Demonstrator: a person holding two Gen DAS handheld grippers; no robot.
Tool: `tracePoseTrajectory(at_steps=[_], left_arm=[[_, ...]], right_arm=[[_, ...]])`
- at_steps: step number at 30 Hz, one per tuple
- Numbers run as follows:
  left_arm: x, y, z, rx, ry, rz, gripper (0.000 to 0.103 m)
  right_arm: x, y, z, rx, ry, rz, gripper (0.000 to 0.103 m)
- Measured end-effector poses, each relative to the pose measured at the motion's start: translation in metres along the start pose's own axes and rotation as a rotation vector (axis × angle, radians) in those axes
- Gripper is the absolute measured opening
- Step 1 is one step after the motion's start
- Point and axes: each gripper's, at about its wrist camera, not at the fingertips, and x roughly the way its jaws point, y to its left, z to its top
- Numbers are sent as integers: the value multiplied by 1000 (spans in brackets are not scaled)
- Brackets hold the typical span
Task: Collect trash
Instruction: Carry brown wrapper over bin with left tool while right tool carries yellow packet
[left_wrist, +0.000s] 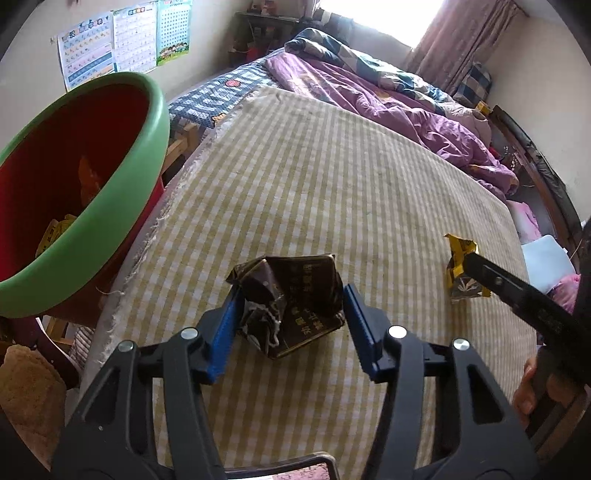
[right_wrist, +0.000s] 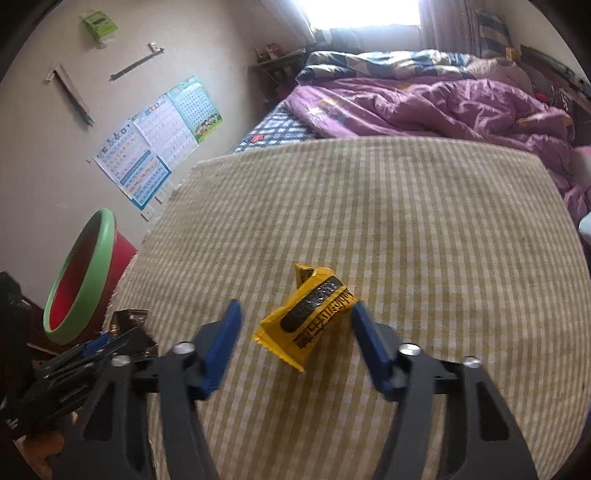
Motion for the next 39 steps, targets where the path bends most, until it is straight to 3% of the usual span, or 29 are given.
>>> tracePoseTrajectory(at_steps=[1,3,11,18,28,39], left_arm=[[-1,1,1,-4,-4,-1,52],[-7,5,3,-15,-20,-5,52],[-60,31,22,-53,-179,53,52],[-94,53,31,-82,-269,128,52],[-116,79,27,-128,-313,181,52],[-129,99,21,-162,-339,208,52]], right_arm=[[3,-2,0,8,9,1,36],[6,-3,-1,17,23,10,22],[-23,26,7,-75,-81,45,21],[-42,70,18,-176,-147,119,21],[-51,126,25,-277,-172,221,21],[-47,161,18,-346,-153,279,22]])
